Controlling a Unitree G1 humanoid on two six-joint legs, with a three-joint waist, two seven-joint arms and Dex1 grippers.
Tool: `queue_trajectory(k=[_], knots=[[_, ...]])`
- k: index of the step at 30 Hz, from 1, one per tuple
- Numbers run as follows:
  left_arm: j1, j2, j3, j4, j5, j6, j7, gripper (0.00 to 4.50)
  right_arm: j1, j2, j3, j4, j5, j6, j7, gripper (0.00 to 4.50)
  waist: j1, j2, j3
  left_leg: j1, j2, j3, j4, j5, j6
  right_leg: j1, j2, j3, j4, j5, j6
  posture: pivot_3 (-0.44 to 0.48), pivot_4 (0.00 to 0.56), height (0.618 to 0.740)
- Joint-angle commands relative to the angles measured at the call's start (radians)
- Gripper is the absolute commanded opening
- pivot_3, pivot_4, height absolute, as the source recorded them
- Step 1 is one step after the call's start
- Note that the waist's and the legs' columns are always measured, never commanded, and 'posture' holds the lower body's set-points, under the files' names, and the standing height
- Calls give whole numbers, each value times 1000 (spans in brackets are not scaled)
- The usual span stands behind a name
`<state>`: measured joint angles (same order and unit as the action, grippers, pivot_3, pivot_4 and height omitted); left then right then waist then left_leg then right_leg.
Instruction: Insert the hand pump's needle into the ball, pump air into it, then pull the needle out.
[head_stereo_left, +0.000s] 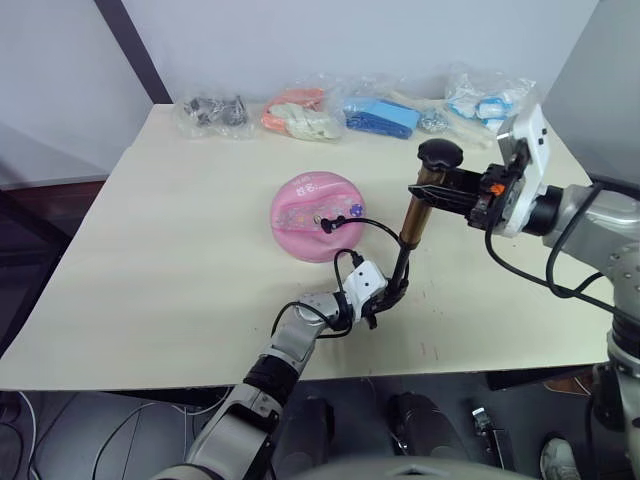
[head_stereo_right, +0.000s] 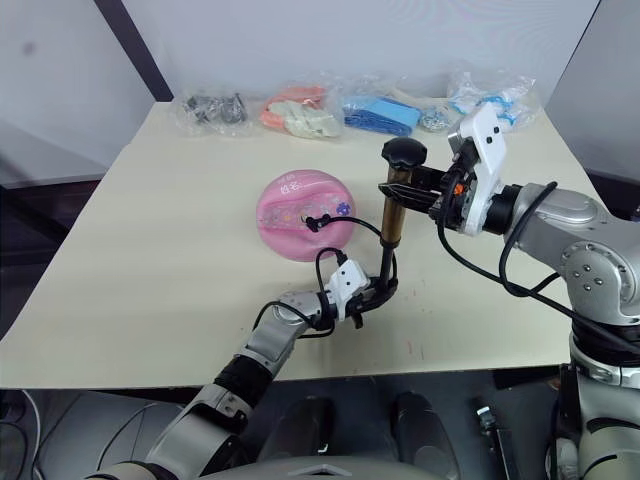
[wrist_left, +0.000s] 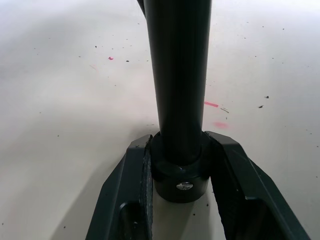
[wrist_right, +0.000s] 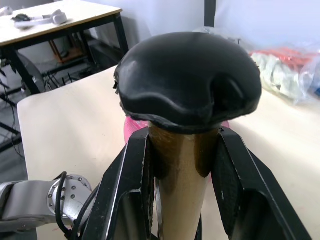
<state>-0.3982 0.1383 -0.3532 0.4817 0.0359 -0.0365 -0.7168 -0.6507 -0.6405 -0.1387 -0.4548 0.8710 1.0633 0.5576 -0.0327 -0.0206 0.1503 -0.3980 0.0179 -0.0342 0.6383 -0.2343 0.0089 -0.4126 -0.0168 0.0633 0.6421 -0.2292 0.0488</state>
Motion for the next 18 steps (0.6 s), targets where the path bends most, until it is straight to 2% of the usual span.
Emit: queue_trajectory(k=[1, 8, 13, 18], knots=[[29, 18, -10, 55, 27, 30, 0, 1101, -31, -12, -74, -41, 10, -36, -35, 1008, 0, 0, 0, 0, 0, 0, 0, 0, 0, 0, 0, 0, 0, 0, 0, 0, 150, 740], [28, 22, -8, 50, 27, 30, -3, 1101, 178, 41, 85, -42, -93, -141, -19, 1008, 0, 0, 0, 0, 0, 0, 0, 0, 0, 1, 0, 0, 0, 0, 0, 0, 150, 740], [29, 26, -8, 46, 26, 32, -3, 1101, 305, 82, 231, 34, -227, -273, 16, 1008, -6, -1, -3, 4, 1, 1, 0, 0, 0, 3, 1, 0, 0, -1, -1, 0, 150, 740], [30, 25, -8, 40, 25, 35, -1, 1101, 406, 160, 384, 210, -374, -421, 44, 1008, -7, -6, -9, 10, 2, 0, -1, 0, 0, 8, 2, 0, 0, -3, -4, 0, 150, 740]])
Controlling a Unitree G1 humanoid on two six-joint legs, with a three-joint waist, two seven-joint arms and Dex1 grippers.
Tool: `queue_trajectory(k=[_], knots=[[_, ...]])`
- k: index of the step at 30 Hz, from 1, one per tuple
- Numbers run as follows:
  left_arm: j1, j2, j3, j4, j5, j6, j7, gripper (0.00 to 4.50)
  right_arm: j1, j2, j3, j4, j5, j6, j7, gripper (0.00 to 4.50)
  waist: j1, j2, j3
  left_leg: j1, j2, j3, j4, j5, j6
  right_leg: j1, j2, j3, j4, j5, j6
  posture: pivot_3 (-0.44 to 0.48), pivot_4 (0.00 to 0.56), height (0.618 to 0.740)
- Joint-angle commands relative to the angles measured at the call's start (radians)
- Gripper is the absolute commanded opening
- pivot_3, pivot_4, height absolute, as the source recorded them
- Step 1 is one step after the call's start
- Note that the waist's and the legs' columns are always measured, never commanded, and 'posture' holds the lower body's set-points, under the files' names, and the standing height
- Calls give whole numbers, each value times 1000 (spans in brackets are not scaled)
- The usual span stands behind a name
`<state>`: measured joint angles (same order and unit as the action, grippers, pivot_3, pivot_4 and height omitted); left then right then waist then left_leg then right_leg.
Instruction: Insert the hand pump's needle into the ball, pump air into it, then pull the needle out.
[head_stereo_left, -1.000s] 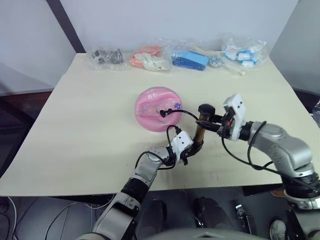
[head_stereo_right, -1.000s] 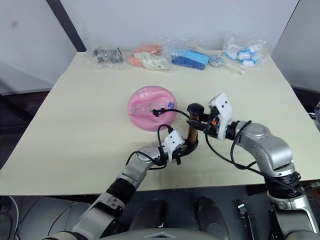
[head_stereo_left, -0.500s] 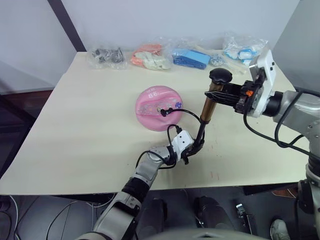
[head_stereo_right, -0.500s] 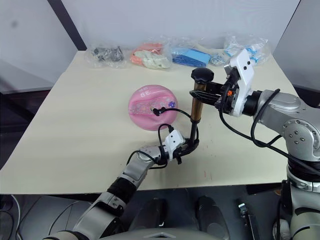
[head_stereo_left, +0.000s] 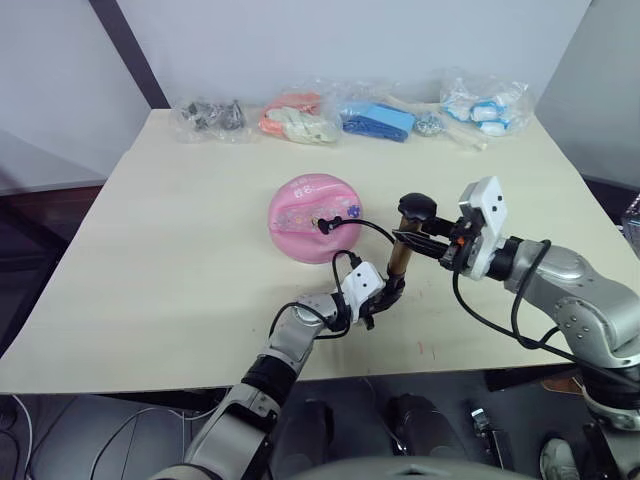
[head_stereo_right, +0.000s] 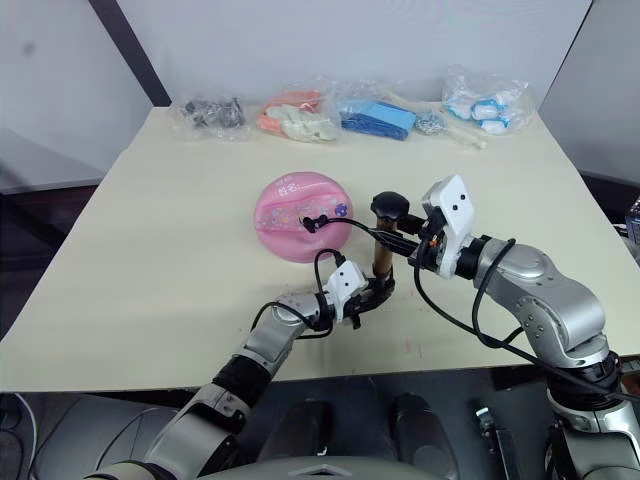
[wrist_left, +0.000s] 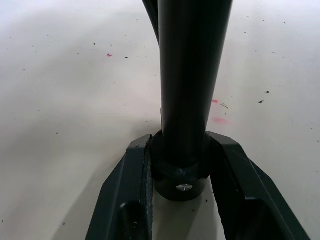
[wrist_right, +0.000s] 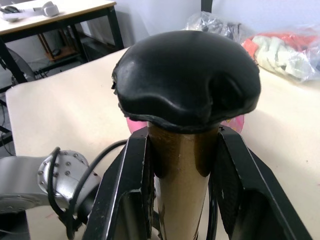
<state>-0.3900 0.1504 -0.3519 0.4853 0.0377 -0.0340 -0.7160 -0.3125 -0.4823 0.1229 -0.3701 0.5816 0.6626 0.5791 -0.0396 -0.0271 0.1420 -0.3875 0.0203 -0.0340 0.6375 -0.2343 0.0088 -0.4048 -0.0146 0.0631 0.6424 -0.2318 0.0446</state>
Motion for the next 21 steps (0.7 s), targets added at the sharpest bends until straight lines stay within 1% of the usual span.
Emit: queue_trajectory(k=[1, 4, 7, 10, 12, 14, 17, 19, 21], knots=[[21, 12, -9, 38, 23, 33, -2, 1101, 82, 13, 137, 163, -112, -49, 35, 1008, -1, 0, -1, 1, 0, 1, 0, 0, 0, 0, 0, 0, 0, 0, 0, 0, 150, 740], [18, 12, -9, 40, 24, 33, 0, 1101, 110, 37, 160, 243, -172, -120, 59, 1008, -2, -3, -3, 5, 0, 2, -1, 0, 0, 4, 0, 1, 0, 0, 0, 0, 150, 740], [17, 13, -8, 44, 26, 29, 0, 1101, 111, 47, 147, 251, -187, -141, 77, 1008, -4, -3, -4, 8, 1, 2, -1, 0, 0, 7, 0, 2, 0, 0, 0, 0, 150, 740], [19, 14, -8, 49, 28, 24, 0, 1101, 75, 36, 77, 184, -148, -115, 81, 1008, -4, -3, -4, 9, 1, 1, -1, 0, 0, 7, 0, 1, 0, 0, -1, 0, 150, 740], [18, 13, -6, 54, 28, 22, 1, 1101, 19, 24, -6, 111, -90, -77, 66, 1008, -2, -2, -2, 8, 1, 0, -1, 0, 0, 7, 0, 0, 0, 0, -1, 0, 150, 740], [19, 12, -6, 58, 28, 19, 2, 1101, -23, -2, -56, 51, -55, -40, 65, 1008, -1, 0, 1, 6, 1, 1, -1, 0, 0, 5, -1, 0, -1, 0, 0, 0, 150, 740], [20, 12, -6, 60, 28, 15, 3, 1101, -73, -36, -114, -5, 2, 31, 54, 1008, 4, 3, 4, -1, -1, 1, -1, 0, 0, -1, -1, 1, -1, 0, 0, 0, 150, 740], [21, 13, -6, 61, 28, 14, 3, 1101, -97, -54, -138, -26, 27, 64, 49, 1008, 6, 4, 5, -9, -2, 0, 0, 0, 0, -8, -2, 1, -1, 3, 4, 0, 150, 740], [24, 14, -7, 60, 27, 14, 3, 1101, -162, -87, -197, -59, 88, 127, 37, 1008, 7, 5, 6, -10, -2, 0, 0, 0, 0, -8, -2, 0, -1, 3, 4, 0, 150, 740]])
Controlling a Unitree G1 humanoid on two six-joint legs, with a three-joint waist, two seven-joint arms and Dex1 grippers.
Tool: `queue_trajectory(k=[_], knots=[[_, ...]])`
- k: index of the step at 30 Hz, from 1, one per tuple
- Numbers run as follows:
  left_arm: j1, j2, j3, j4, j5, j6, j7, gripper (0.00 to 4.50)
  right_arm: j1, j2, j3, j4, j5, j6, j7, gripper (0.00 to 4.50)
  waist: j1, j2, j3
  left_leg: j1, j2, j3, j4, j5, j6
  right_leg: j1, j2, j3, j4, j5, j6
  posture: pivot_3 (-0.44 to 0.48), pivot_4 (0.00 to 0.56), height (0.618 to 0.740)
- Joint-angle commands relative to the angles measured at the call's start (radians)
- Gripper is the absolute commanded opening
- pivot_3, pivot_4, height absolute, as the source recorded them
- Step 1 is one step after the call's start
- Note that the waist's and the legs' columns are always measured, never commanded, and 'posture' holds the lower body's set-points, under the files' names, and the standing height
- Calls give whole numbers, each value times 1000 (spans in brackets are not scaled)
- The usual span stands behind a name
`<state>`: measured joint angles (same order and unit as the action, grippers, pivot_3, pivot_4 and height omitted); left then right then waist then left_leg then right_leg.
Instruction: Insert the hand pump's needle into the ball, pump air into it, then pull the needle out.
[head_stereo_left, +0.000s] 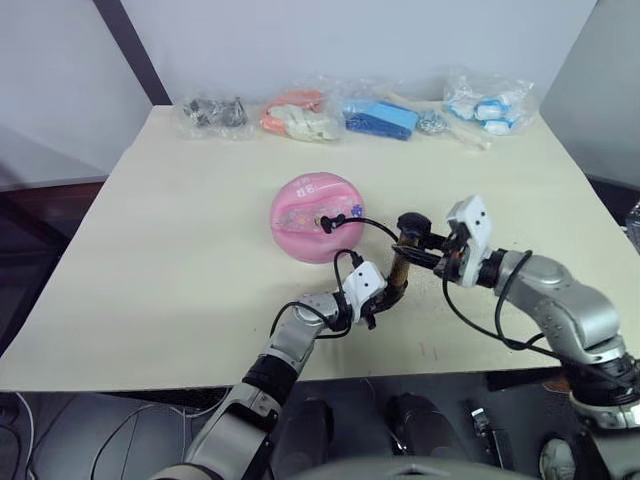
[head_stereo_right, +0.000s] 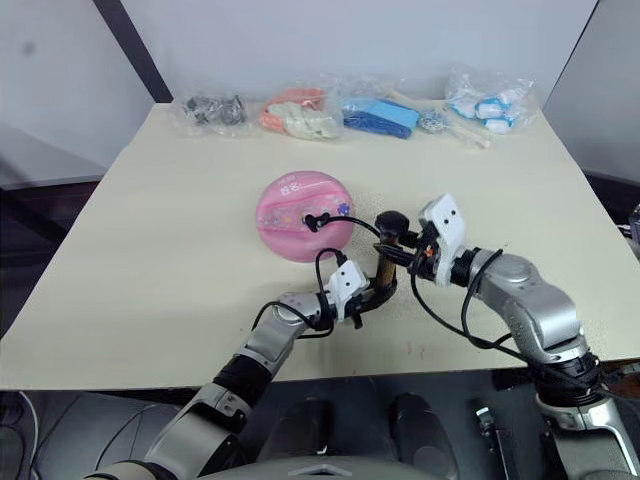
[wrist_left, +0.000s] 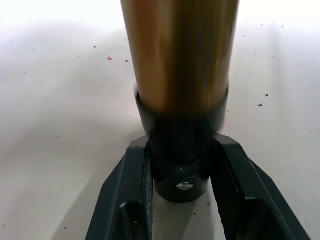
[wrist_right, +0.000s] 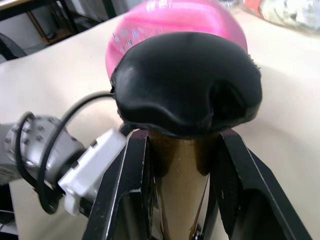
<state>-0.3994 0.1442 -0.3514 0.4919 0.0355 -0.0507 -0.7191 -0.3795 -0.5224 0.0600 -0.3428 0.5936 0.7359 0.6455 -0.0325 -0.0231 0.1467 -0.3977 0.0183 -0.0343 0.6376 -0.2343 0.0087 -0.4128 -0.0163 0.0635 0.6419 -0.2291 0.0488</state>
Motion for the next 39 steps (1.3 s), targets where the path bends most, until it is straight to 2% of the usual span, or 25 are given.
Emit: queue_trajectory(k=[1, 9, 12, 19, 25, 29, 31, 36, 39], knots=[[36, 21, -8, 53, 29, 30, 5, 1101, -131, -66, -162, -106, 110, 92, -38, 1008, 1, 2, 4, 0, 0, 0, 0, 0, 0, 0, 0, 0, 0, 0, 0, 0, 150, 740], [47, 25, -7, 44, 28, 30, 6, 1101, -253, -132, -250, -157, 268, 244, -103, 1008, -1, 2, 6, -1, 0, 0, 0, 0, 0, 0, -1, -1, 0, 0, 0, 0, 150, 740], [48, 26, -6, 43, 28, 31, 5, 1101, -247, -132, -239, -159, 273, 244, -115, 1008, -1, 1, 6, -1, 0, 0, 0, 0, 0, 0, -1, 0, 0, 0, 0, 0, 150, 740], [40, 25, -4, 39, 26, 38, 7, 1101, -28, -53, -24, -121, 82, 77, -98, 1008, -3, 0, 4, 1, 0, 0, 0, 0, 0, 1, 0, -1, 0, 0, 0, 0, 150, 740], [47, 28, -2, 29, 26, 42, 7, 1101, 78, 9, 94, -12, -46, -59, -68, 1008, -9, -1, 2, 6, 1, 1, 1, 0, 0, 4, 1, 0, 0, -2, -4, 0, 150, 740], [43, 28, 1, 18, 24, 48, 7, 1101, 155, 77, 223, 180, -177, -184, -47, 1008, -10, -6, -5, 7, 2, 1, 0, 0, 0, 5, 2, 0, 1, -2, -4, 0, 150, 740], [41, 29, 3, 13, 23, 51, 7, 1101, 181, 103, 255, 251, -223, -233, -30, 1008, -10, -7, -6, 13, 3, 1, -1, 0, 0, 9, 2, 0, 0, -3, -4, 0, 150, 740], [45, 31, 6, 7, 19, 62, 9, 1101, 156, 108, 198, 207, -219, -244, -9, 1008, -16, -8, -7, 20, 4, 2, -2, 0, 0, 16, 3, 1, 0, -3, -5, 0, 150, 740], [46, 29, 6, 11, 19, 62, 12, 1101, 58, 87, 93, 112, -134, -185, -3, 1008, -15, -6, -6, 19, 5, 0, -2, 0, 0, 15, 3, 0, 0, -3, -5, 0, 150, 740]])
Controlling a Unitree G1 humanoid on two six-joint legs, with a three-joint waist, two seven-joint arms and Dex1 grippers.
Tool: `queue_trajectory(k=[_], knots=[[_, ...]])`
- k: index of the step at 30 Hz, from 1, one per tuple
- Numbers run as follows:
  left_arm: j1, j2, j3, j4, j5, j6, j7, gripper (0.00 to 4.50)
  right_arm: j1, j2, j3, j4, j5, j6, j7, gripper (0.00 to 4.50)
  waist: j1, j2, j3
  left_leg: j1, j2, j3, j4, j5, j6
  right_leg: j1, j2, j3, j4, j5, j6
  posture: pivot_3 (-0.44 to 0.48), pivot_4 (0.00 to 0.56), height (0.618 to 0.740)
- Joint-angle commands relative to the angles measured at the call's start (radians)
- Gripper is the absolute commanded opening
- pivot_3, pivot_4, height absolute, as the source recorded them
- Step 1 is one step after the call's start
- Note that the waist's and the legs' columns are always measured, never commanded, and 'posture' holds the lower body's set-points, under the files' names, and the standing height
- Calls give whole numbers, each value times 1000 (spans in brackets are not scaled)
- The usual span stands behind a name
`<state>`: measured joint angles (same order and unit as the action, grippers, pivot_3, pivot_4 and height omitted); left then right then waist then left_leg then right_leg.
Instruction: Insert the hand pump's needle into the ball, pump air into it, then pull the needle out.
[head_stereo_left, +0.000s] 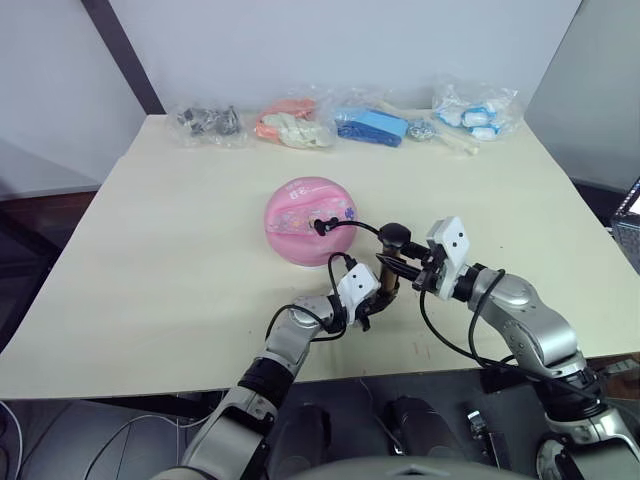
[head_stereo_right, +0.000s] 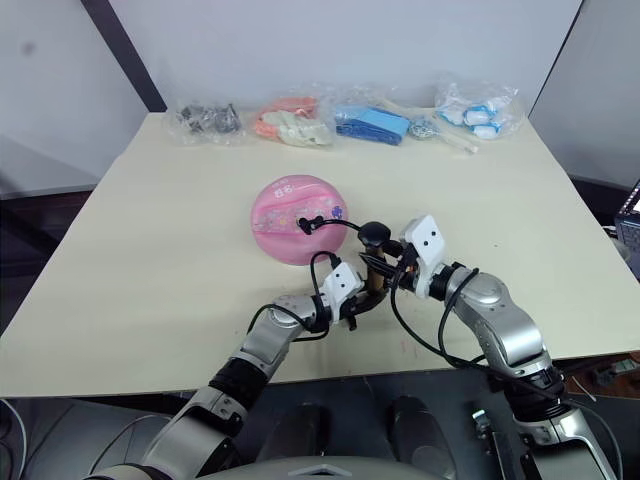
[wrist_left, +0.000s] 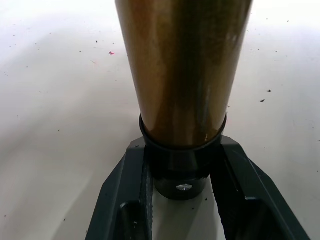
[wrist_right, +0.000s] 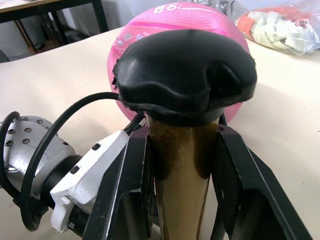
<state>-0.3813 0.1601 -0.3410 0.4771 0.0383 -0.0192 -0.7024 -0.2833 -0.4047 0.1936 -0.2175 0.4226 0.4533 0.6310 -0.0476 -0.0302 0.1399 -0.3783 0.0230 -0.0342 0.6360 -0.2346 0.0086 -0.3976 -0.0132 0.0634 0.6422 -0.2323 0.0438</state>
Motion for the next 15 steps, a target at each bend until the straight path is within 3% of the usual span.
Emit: queue_trajectory(k=[1, 8, 15], knots=[[28, 12, -5, 27, 16, 31, -3, 1101, -67, -40, -64, -35, 57, 119, 14, 1008, 1, 2, 3, -1, 0, 0, 0, 0, 0, -1, 0, 1, 0, 0, 0, 0, 150, 740], [23, 9, -6, 40, 14, 27, 2, 1101, -223, -99, -178, -135, 180, 270, 9, 1008, 8, 9, 10, -19, -3, 1, 2, 0, 0, -17, -2, 1, 0, 4, 5, 0, 150, 740], [25, 10, -9, 45, 14, 23, 6, 1101, -404, -202, -319, -217, 376, 448, 2, 1008, 9, 10, 15, -20, -4, 0, 2, 0, 0, -16, -3, 0, 0, 3, 5, 0, 150, 740]])
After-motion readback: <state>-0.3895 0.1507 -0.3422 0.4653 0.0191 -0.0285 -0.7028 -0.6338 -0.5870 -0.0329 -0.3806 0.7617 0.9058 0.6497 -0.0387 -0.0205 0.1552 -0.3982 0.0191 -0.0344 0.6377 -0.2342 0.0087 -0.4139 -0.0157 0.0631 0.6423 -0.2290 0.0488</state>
